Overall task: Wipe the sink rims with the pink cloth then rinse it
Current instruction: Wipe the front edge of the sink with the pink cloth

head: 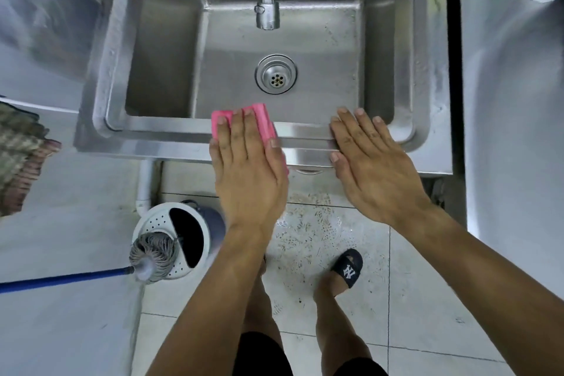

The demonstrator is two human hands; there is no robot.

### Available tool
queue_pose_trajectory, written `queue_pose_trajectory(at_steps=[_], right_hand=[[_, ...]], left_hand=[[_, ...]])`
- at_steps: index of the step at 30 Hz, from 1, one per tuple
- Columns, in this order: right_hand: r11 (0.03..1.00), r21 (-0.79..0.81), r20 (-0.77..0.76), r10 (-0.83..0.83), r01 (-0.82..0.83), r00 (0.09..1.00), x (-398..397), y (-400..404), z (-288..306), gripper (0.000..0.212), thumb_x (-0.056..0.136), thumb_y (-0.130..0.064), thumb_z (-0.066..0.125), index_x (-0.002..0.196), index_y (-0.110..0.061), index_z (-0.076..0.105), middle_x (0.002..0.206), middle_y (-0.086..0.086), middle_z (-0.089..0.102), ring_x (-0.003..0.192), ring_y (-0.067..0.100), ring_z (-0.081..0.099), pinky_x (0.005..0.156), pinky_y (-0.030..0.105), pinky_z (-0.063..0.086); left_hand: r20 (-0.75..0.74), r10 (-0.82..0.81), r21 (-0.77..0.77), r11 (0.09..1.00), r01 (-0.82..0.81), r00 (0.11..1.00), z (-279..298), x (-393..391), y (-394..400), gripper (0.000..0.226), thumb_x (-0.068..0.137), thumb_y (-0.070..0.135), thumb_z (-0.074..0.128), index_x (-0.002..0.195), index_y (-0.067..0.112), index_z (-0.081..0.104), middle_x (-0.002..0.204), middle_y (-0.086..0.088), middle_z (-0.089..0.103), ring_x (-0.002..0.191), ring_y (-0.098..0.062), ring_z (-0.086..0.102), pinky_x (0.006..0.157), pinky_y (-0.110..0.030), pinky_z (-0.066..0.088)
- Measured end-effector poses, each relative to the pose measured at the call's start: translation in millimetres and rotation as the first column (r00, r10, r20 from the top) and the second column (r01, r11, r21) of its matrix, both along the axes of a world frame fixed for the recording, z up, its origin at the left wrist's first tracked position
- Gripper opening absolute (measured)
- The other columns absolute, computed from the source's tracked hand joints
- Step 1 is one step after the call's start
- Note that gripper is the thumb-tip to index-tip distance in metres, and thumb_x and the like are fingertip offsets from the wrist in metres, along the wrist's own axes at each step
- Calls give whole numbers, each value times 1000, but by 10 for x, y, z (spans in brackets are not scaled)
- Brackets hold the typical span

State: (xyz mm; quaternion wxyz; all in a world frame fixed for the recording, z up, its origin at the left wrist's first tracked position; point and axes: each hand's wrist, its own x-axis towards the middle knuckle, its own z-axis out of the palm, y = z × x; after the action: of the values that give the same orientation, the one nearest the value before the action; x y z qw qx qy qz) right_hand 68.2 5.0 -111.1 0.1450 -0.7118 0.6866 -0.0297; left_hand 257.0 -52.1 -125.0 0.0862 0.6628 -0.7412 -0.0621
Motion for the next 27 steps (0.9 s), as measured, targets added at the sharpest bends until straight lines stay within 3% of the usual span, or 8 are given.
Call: queue_pose_trajectory(at_steps=[2,7,10,13,19,24,27], right_hand=[[998,23,13,59,-60,998,33,-78,30,63,110,-40,10,164,-8,18,173,9,12,161,24,6,133,42,4],[969,65,38,236,-238,971,134,-327,40,62,111,-42,14,166,-14,7,175,3,-1,162,19,-5,132,37,-4],[953,76,43,292,-294,956,122,-415,19,64,110,-43,11,166,-14,5,175,3,-3,161,19,-7,132,37,-5],[934,77,58,345,-349,937,225,-533,9,63,110,-44,12,166,-15,4,175,3,-3,161,18,-7,131,36,-7],[918,61,17,390,-391,920,300,-535,-2,70,108,-52,7,166,-14,6,175,4,0,162,19,-4,132,40,1],[915,61,45,397,-399,917,343,-602,-12,66,109,-48,11,166,-15,3,175,3,-4,161,18,-8,131,35,-8],[916,16,81,398,-401,914,519,-745,0,66,109,-45,13,166,-13,8,175,4,2,161,18,-4,130,33,-9]], left_hand=[[-19,38,19,999,-38,999,24,-184,16,61,109,38,22,163,11,27,170,-10,25,160,-31,10,130,-48,4],[-23,-200,13,980,201,979,-17,254,-94,62,108,43,17,162,15,31,169,-5,29,160,-25,13,130,-42,4],[-21,-57,0,998,57,998,-49,580,-300,61,110,44,16,162,16,30,169,-6,29,160,-25,13,130,-46,5],[-33,17,-40,999,-18,999,-77,389,-214,59,109,39,19,161,16,33,169,-6,29,160,-27,14,129,-44,1],[20,-295,23,955,294,955,12,747,-268,61,110,45,17,162,17,33,168,-5,32,159,-25,20,128,-51,18],[-31,63,-9,998,-64,998,-11,711,-363,61,108,42,17,163,18,30,171,-3,25,160,-24,11,130,-49,7],[-64,66,-48,996,-70,996,-42,513,-218,61,108,40,20,161,15,33,169,-5,29,160,-27,13,130,-48,7]])
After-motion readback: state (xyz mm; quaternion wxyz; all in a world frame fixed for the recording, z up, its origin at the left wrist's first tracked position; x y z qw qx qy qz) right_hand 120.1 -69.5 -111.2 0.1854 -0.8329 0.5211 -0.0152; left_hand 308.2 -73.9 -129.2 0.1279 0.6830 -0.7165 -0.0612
